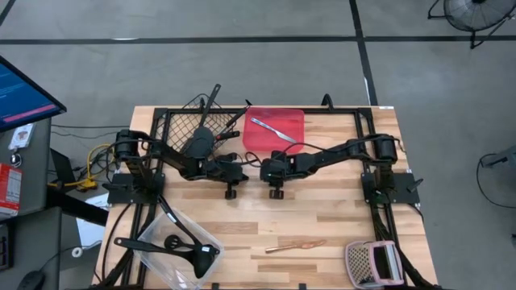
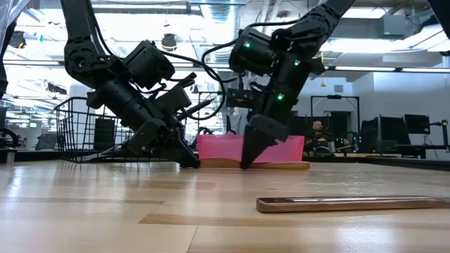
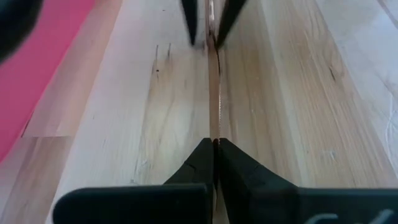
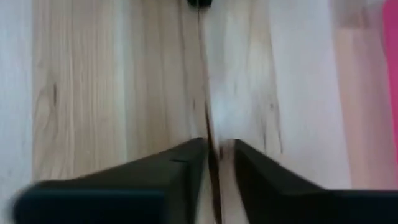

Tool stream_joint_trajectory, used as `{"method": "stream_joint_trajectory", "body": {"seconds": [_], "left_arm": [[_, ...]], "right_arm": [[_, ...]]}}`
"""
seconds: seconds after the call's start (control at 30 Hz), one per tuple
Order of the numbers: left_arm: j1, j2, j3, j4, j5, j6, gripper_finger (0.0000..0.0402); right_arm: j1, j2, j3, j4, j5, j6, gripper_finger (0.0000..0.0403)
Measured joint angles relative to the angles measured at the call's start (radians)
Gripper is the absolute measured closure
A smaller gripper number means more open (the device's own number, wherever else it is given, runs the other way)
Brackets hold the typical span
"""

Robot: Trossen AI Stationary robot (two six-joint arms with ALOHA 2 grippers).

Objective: Pick & Place Kitchen Items
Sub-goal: Put the gold table knife into the red bin

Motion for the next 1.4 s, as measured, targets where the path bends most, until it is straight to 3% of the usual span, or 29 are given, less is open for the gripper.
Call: {"method": "stream_joint_trajectory", "body": {"seconds": [0.1,0.4,0.63,0.87,1.03,1.17,1.4], "left_arm": [[0.000,0.000,0.000,0.001,-0.001,-0.007,0.0401],[-0.002,-0.061,-0.005,-0.009,-0.005,-0.113,0.0392],[-0.048,-0.319,-0.007,-0.118,-0.013,-0.174,0.0334],[-0.149,-0.652,-0.005,-0.222,-0.051,-0.285,0.0285],[-0.252,-0.888,-0.004,-0.212,-0.082,-0.284,0.0284],[-0.326,-1.025,-0.003,-0.209,-0.107,-0.249,0.0291],[-0.386,-1.116,-0.003,-0.212,-0.113,-0.233,0.0291]], "right_arm": [[0.000,-0.003,-0.002,-0.024,-0.003,-0.012,0.0383],[0.017,0.000,-0.005,-0.009,0.007,0.011,0.0397],[0.041,-0.031,-0.013,-0.006,0.009,0.044,0.0401],[0.038,-0.131,-0.019,-0.003,-0.008,0.039,0.0402],[0.010,-0.253,-0.018,0.021,-0.001,0.013,0.0402],[-0.041,-0.366,-0.015,0.062,0.091,-0.036,0.0403],[-0.216,-0.485,-0.012,0.125,0.138,-0.100,0.0403]]}}
